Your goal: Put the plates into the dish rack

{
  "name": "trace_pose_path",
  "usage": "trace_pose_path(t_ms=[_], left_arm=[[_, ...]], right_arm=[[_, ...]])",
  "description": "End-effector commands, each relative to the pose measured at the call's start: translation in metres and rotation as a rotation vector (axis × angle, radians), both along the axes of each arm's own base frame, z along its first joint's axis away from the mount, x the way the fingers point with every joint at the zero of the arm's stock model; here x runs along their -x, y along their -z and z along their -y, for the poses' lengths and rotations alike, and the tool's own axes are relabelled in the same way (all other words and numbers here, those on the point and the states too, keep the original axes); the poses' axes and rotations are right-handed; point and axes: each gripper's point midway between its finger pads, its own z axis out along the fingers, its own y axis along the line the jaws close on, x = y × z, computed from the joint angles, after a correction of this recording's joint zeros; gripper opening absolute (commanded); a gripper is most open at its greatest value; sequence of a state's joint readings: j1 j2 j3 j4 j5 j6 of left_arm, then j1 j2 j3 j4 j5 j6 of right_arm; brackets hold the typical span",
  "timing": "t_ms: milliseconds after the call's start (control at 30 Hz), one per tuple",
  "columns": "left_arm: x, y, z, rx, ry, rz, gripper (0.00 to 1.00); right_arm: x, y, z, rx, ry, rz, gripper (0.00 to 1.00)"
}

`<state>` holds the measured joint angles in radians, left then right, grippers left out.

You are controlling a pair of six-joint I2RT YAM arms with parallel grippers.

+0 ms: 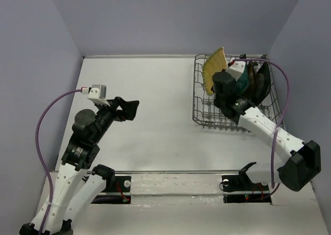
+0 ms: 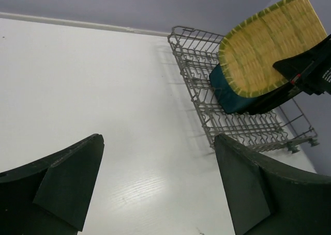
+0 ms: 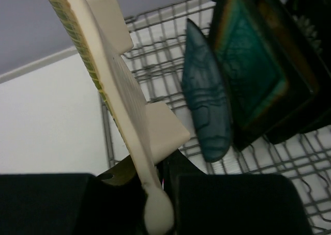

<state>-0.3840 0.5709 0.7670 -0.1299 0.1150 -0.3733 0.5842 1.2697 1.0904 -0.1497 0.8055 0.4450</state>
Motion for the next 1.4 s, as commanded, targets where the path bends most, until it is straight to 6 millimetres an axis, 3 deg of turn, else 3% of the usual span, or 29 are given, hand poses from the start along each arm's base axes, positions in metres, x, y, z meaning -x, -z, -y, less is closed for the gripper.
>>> trace_pose_path(t_ms=[0, 167, 300, 500, 900, 1233, 1367], left_arm=[[0.002, -0.011, -0.016, -0.102, -0.065, 0.067, 0.99], [0.007, -0.008, -0.010, -0.097, -0.032, 0.080, 0.99], [0.010, -0.005, -0.006, -0.104, -0.018, 0.076, 0.99], [0.014, -0.003, 0.004, -0.108, 0.023, 0.069, 0.99], [0.012, -0.001, 0.002, -0.113, 0.000, 0.063, 0.99], [0.012, 0.000, 0.002, -0.113, -0.003, 0.058, 0.99], [0.010, 0.002, 0.003, -0.115, -0.002, 0.052, 0.99]], right_arm=[[-0.003, -0.013, 0.048, 0.105, 0.247, 0.009, 0.07], [-0.017, 0.002, 0.062, 0.152, 0.335, -0.051, 0.07], [-0.031, 0.023, 0.062, 0.160, 0.364, -0.093, 0.07], [-0.044, 0.042, 0.060, 0.141, 0.371, -0.130, 0.07], [-0.068, 0.081, 0.040, 0.124, 0.338, -0.199, 0.07], [-0.077, 0.108, 0.031, 0.124, 0.327, -0.244, 0.07], [-0.068, 0.126, 0.032, 0.097, 0.329, -0.269, 0.07]])
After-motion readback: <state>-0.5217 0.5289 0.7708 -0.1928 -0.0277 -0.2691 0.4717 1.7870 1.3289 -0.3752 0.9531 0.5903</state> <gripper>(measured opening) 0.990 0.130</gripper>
